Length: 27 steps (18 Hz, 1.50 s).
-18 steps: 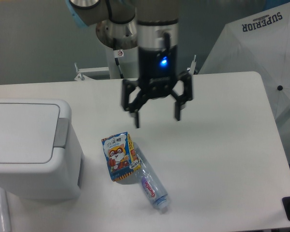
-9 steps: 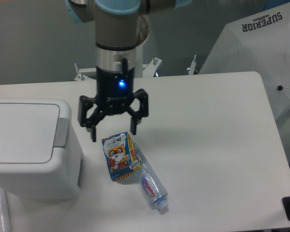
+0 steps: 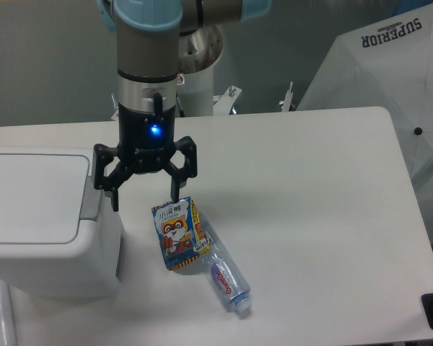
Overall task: Open the trash can
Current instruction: 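Lower the gripper fingers onto the edge of the trash can lid, then press the lid edge with the gripper so the lid swings open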
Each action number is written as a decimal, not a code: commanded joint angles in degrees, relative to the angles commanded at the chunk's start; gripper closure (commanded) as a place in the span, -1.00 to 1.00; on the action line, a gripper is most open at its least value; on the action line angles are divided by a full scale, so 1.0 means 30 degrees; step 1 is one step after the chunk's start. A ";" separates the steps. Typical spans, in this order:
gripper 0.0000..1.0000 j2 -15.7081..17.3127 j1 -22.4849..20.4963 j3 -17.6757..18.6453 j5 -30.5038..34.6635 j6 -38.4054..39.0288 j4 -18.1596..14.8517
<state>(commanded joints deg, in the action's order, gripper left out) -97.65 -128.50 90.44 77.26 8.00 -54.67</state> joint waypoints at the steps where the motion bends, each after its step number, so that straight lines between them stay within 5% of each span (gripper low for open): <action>1: -1.00 0.0000 0.0030 0.0029 0.0000 0.0000 0.0000; 27: -1.00 0.0029 0.0440 0.0528 -0.0029 -0.0088 0.0029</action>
<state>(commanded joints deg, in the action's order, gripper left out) -97.56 -127.18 92.02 77.17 7.73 -54.58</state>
